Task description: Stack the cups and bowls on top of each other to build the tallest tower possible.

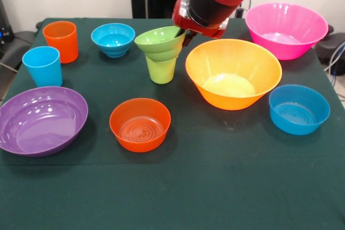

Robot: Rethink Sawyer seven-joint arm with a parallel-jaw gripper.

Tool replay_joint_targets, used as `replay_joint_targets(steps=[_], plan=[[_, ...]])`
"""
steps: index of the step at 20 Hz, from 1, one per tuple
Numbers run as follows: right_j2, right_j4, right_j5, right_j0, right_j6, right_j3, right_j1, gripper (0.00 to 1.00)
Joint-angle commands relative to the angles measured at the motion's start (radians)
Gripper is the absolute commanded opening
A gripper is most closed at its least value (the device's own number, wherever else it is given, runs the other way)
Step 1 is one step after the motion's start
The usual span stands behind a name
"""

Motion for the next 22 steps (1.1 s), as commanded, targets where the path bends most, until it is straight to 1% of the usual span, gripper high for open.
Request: replay_joint_targets(steps=[1, 5, 14, 17, 22], plan=[[0.105, 0.032, 0.013, -0.006, 0.133, 0.053, 0.036, 0.0], [0.094, 0.026, 0.04, 0.001, 0.129, 0.04, 0.044, 0.0], [0.063, -0.012, 0.173, 0.02, 0.109, -0.015, 0.067, 0.0], [0.062, -0.019, 0.188, 0.022, 0.103, -0.019, 0.069, 0.0], [0.069, -0.017, 0.169, 0.018, 0.107, -0.006, 0.065, 0.0]])
